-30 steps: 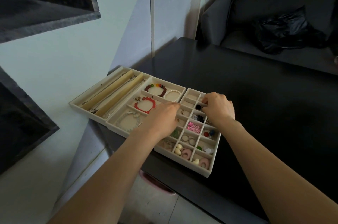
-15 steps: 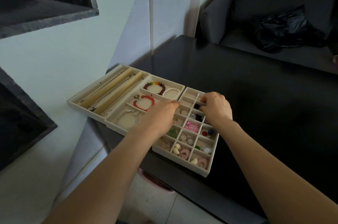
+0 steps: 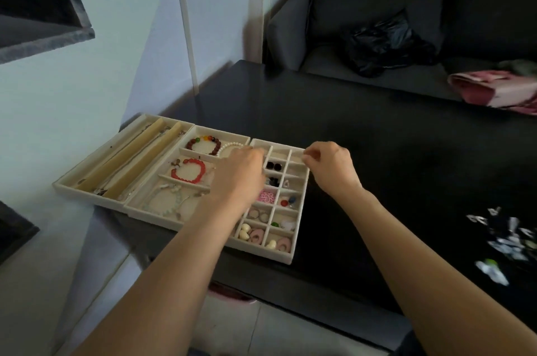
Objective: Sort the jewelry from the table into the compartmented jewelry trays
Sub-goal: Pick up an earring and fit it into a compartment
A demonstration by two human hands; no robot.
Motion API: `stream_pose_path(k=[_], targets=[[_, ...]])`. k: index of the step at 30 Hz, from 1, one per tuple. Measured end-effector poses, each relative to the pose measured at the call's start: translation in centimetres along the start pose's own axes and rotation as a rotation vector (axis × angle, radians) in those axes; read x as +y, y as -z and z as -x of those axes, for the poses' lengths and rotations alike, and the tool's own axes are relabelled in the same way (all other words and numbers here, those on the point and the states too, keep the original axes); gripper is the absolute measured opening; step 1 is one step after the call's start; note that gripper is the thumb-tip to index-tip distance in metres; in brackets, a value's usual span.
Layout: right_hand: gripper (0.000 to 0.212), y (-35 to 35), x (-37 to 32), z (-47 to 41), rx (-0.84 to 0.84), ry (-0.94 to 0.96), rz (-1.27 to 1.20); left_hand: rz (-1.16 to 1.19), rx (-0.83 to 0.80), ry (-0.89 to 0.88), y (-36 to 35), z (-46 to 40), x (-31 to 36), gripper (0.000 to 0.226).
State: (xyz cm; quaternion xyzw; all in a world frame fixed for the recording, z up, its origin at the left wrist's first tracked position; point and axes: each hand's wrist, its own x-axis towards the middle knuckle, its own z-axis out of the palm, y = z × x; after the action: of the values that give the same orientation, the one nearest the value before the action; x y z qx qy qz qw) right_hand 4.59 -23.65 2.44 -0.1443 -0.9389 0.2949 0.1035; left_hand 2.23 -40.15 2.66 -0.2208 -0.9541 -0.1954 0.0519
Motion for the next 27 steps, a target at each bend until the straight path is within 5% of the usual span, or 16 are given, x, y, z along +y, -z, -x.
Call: stream_pose_path(k=[4, 13, 19, 27], targets=[[0.019, 3.7, 4.5, 3.7, 0.033, -0.124, -0.019, 0.038, 0.033, -0.02, 0.0, 0.0, 4.3, 0.029], [0.04, 11.9, 15.9, 9.9, 0.191, -0.286, 0.123, 0.378, -0.263, -0.308, -4.8, 0.6, 18.8, 0.038], [0.057, 15.2, 22.8, 11.1, -0.056, -0.37, 0.266, 0.219, -0.568, -0.579, -11.0, 0.3, 26.7, 0.061], [0.052, 16.6, 26.4, 9.4, -0.154, -0.312, 0.307, -0.056, -0.58, -0.715, -15.1, -1.2, 29.2, 0.066]])
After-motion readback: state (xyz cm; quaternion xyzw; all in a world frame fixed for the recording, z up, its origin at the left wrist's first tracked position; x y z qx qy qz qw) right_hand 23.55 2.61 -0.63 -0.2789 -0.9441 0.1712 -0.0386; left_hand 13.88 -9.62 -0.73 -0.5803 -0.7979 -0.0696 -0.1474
